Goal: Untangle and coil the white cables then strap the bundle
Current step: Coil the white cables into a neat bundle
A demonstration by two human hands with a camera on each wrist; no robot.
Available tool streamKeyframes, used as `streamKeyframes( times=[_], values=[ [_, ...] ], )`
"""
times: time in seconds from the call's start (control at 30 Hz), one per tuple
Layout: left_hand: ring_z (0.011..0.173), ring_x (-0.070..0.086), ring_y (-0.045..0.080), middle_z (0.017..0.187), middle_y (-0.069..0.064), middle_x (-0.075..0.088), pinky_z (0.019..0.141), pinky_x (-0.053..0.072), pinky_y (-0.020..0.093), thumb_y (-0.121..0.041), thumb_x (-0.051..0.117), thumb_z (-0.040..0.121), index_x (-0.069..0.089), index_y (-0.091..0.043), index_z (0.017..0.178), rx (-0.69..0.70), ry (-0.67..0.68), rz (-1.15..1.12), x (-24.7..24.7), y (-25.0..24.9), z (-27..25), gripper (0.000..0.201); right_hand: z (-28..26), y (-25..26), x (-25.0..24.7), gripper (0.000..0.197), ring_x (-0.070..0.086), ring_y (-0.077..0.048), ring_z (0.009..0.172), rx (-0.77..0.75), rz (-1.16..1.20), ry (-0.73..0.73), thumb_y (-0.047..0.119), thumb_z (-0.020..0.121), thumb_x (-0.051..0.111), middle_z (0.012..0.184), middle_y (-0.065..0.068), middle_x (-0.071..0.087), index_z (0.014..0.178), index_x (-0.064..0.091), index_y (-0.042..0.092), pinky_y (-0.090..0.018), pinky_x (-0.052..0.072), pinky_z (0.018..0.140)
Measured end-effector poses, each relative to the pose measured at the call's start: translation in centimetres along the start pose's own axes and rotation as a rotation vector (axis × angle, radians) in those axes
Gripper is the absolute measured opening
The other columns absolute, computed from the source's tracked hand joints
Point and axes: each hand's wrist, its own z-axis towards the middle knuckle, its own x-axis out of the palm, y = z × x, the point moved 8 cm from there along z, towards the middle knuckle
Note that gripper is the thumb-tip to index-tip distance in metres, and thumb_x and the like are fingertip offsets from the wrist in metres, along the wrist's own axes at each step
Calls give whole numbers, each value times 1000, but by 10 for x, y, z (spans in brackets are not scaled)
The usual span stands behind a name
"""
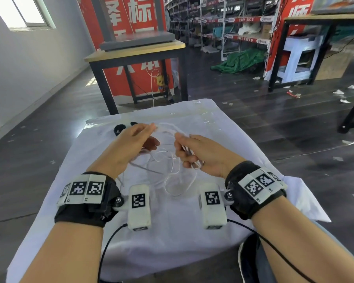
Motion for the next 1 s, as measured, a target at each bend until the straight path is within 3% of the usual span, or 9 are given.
streamKeyframes(
  times=[0.17, 0.37, 0.47, 0.57, 0.67, 0.77, 0.83, 0.93, 1.0],
  values=[
    [78, 69, 9, 96, 1, 75, 74, 55, 20, -24, 55, 96, 68, -17, 106, -49, 72, 115, 0, 5, -2, 18, 8, 1, -28, 30, 56, -12, 55, -65, 518, -253, 28, 100, 48, 82, -11, 71, 76, 50, 10, -28, 58, 61],
    [87, 67, 10, 101, -1, 74, 78, 53, 14, -24, 64, 90, 72, -23, 103, -32, 270, 241, 21, 3, -12, 15, 8, 10, -39, 46, 64, -36, 94, -142, 1025, -184, 27, 102, 39, 96, -24, 69, 60, 42, 8, -36, 59, 69],
    [84, 64, 9, 95, -1, 74, 77, 51, 13, -27, 68, 86, 73, -29, 99, -53, 349, 311, 28, 6, -16, 13, 6, 11, -43, 41, 63, -37, 92, -150, 1124, -170, 13, 100, 42, 92, -22, 71, 59, 42, 8, -29, 60, 60],
    [73, 56, 8, 80, -3, 69, 69, 46, 11, -32, 69, 85, 75, -29, 96, -81, 373, 409, 29, 8, -19, 12, 2, 8, -50, 38, 70, -31, 69, -155, 1216, -210, 5, 97, 42, 87, -17, 67, 59, 46, 7, -30, 60, 58],
    [70, 51, 8, 81, -11, 68, 67, 41, 16, -36, 69, 85, 74, -30, 93, -75, 282, 501, 19, 7, -15, 11, -1, 4, -65, 35, 64, -22, 48, -190, 1261, -363, 6, 97, 39, 52, -9, 55, 63, 42, 10, -30, 60, 56],
    [81, 52, 14, 95, 5, 66, 68, 40, 22, -33, 68, 87, 74, -26, 93, -48, 161, 479, 4, 7, -6, 11, -5, -1, -85, 38, 53, -16, 55, -270, 1252, -539, 11, 99, 38, 54, -4, 47, 61, 39, 12, -23, 55, 49],
    [79, 55, 16, 94, 4, 67, 67, 43, 24, -28, 61, 92, 73, -20, 93, 2, -50, 414, -13, 1, 1, 14, -8, -4, -97, 38, 49, -16, 59, -325, 1231, -644, 14, 100, 36, 61, -4, 45, 62, 38, 12, -22, 53, 51],
    [66, 59, 15, 80, 5, 66, 62, 48, 24, -14, 45, 98, 61, -5, 99, 16, -406, -25, -37, -3, -2, 18, -16, -4, -106, 34, 45, -16, 60, -421, 1201, -793, 10, 100, 34, 66, -5, 42, 66, 38, 12, -23, 51, 58],
    [62, 64, 15, 78, 10, 71, 65, 54, 27, -8, 43, 100, 56, -5, 93, 16, -392, -556, -35, -3, -6, 15, -22, -4, -107, 32, 43, -16, 57, -448, 1174, -862, 8, 99, 32, 65, -5, 41, 68, 40, 11, -23, 49, 54]
  ],
)
